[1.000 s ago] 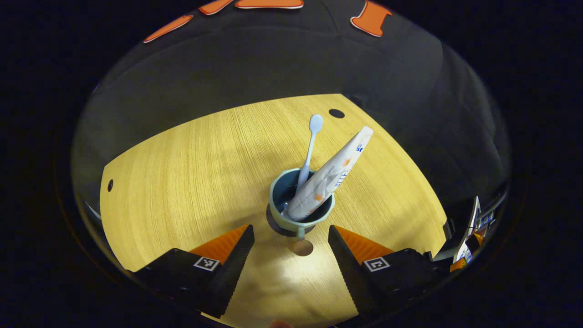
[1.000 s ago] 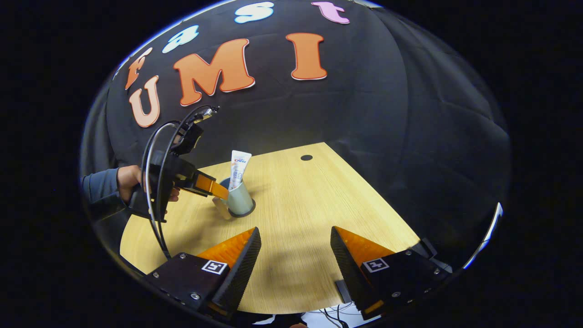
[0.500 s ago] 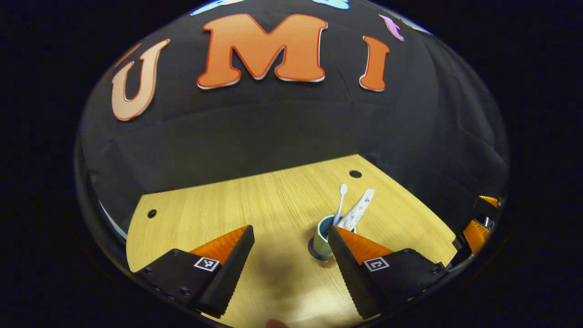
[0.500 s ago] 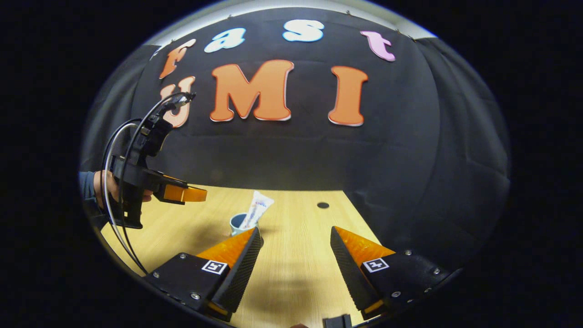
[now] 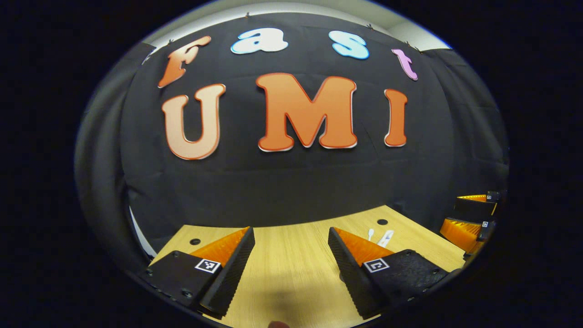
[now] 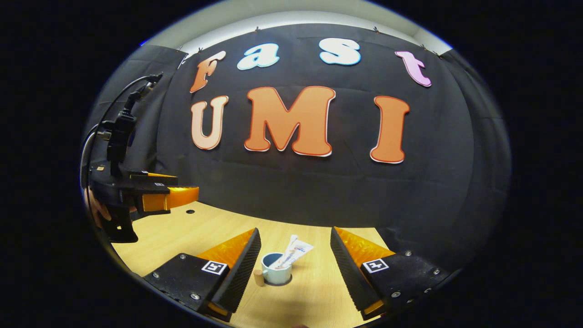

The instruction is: Put the toothbrush and toothpaste on the desktop into the cup, then pick up the cup and place it on the coaster on the desktop.

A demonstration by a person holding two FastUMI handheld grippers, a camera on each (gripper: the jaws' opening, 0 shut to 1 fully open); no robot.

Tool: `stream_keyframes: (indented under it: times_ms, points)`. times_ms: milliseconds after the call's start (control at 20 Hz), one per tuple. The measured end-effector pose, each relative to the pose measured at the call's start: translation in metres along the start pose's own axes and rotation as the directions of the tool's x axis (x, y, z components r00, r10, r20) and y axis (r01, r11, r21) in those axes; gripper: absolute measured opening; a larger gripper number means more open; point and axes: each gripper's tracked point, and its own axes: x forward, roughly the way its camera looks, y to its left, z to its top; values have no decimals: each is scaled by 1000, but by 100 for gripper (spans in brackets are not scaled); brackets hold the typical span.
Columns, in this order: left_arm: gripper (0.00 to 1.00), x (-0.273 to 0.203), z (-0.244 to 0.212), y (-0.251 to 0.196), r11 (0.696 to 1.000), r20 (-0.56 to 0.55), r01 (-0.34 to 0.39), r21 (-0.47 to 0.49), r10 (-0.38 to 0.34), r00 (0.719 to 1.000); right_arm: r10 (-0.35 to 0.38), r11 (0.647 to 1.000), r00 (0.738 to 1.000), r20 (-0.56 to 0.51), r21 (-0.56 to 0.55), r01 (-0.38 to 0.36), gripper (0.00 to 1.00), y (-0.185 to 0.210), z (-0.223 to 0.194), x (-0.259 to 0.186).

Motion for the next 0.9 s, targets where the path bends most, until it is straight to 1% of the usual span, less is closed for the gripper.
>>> stream_keyframes:
  times_ms: [150,250,500,700,800,900]
  points:
    - [98,-17,10,31,997,54,-71,12,70,996,34,999,999,33,-7,-33,92,18,13,11]
    - [98,-28,8,55,993,62,-117,22,116,991,48,999,998,50,-6,-47,93,28,20,16]
    - [97,-55,-7,93,982,51,-185,-25,186,981,65,998,996,60,-9,-64,93,43,26,22]
    - [98,-64,-27,99,978,14,-197,-67,198,980,56,998,997,47,-2,-56,93,47,22,20]
    - [98,-66,-33,99,979,9,-190,-67,191,982,54,999,998,35,4,-54,93,47,16,20]
    - [99,-65,-37,92,984,12,-166,-71,167,986,49,999,999,23,1,-49,93,47,13,17]
